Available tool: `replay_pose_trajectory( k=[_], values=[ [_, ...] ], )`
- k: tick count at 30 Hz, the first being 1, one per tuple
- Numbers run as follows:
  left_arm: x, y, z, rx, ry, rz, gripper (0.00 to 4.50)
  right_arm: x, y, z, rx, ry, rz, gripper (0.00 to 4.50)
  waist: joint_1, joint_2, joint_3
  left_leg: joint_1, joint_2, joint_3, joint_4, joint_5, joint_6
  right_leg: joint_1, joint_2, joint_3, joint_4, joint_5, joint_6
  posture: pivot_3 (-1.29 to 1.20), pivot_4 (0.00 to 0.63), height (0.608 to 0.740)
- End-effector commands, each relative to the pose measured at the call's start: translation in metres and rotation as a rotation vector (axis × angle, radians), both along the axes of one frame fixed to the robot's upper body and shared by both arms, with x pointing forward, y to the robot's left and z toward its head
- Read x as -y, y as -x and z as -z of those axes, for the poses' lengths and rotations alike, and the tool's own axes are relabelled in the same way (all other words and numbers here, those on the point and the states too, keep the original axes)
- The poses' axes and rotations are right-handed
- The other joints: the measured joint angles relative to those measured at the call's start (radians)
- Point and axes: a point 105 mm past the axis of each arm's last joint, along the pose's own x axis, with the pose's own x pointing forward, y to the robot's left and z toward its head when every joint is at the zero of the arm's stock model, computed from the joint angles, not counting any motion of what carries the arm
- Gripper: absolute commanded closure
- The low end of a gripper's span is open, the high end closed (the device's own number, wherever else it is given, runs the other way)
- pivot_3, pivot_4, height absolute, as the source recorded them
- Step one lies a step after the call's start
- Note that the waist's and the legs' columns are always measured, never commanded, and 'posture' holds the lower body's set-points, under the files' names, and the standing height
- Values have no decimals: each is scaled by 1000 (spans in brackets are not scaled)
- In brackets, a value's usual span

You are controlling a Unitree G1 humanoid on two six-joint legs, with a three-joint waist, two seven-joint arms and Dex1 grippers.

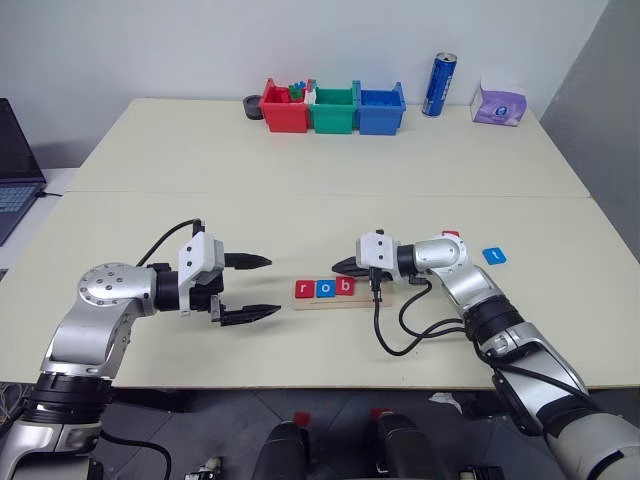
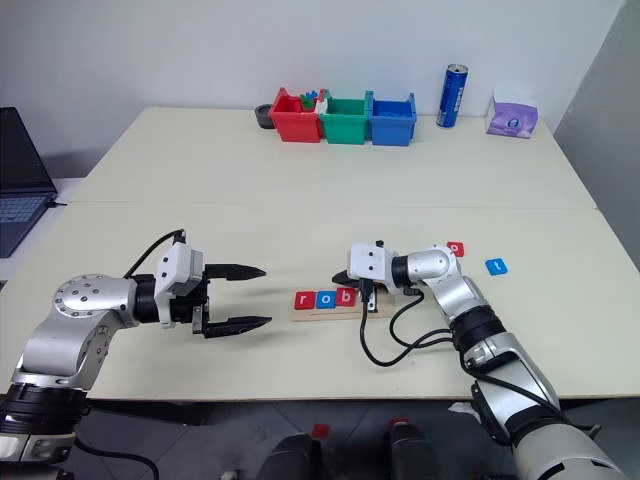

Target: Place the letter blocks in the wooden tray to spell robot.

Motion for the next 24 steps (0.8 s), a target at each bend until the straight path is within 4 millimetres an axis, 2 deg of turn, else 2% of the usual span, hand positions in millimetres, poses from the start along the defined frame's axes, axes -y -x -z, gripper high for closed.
replay_pose_trajectory(
  k=[1, 9, 15, 24],
  values=[
    [1, -2, -11, 46, -5, 7, 0, -2, -4, -11, 63, 3, -13, 4481, 0, 0, 0, 0, 0, 0, 0, 0, 0, 0, 0, 0, 0, 0, 0, 0, 150, 740],
    [2, -2, -11, 46, -4, 10, 0, 1, -7, -5, 78, 36, 1, 4481, 0, 0, 0, 0, 0, 0, 0, 0, 0, 0, 0, 0, 0, 0, 0, 0, 150, 740],
    [2, -2, -10, 48, -5, 9, 0, 3, -2, 3, 86, 70, -28, 4481, 0, 0, 0, 0, 0, 0, 0, 0, 0, 0, 0, 0, 0, 0, 0, 0, 150, 740],
    [3, -3, -10, 54, -1, 5, 0, 1, 6, 3, 88, 70, -77, 4481, 0, 0, 0, 0, 0, 0, 0, 0, 0, 0, 0, 0, 0, 0, 0, 0, 150, 740]
  ],
)
